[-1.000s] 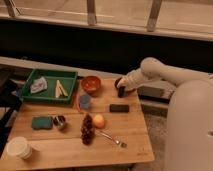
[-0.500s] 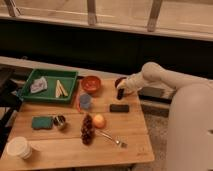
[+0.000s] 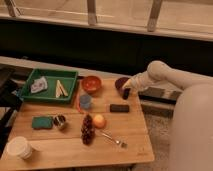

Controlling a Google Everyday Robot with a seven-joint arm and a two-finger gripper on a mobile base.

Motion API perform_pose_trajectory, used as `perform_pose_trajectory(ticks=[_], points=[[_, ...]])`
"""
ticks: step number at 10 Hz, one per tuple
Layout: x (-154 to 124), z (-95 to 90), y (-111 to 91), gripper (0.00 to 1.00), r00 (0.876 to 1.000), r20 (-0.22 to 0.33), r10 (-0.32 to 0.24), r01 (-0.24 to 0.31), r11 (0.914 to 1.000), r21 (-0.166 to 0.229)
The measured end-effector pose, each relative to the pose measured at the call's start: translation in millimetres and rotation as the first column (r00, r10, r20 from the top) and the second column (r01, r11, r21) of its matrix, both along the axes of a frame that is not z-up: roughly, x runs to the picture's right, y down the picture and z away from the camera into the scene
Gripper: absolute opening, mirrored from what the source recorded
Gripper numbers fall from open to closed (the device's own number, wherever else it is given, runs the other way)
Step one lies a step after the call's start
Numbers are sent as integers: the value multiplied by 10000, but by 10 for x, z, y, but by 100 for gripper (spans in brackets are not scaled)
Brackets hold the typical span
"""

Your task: Wipe purple bowl with brush

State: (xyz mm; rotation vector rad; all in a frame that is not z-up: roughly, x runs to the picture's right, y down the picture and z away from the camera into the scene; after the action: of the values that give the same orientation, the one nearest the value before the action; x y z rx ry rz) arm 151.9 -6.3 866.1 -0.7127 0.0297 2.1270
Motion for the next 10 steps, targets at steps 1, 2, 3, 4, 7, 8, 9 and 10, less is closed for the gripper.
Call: perform_pose_trajectory(ticks=[1,2,3,4,7,8,9,10], points=[[-35,55,-53,0,10000,-4,-24,24,10000,23],[-108,103,-100,0,10000,59,-45,45,10000,62],[-162,129,-132,0,9999,158,-11,10,9999,109],[-213,120,-140,0,9995,301,-19,13,9998,180],[-292,10,-3,0,9987,501,-90,87,9999,50],[-260,-34,46,0,9989,458,-126,127,9999,-22],[-157,-73,101,0,9997,230,-115,118,9998,-145],[-79,-63,97,0,10000,11,-98,98,9997,-214]])
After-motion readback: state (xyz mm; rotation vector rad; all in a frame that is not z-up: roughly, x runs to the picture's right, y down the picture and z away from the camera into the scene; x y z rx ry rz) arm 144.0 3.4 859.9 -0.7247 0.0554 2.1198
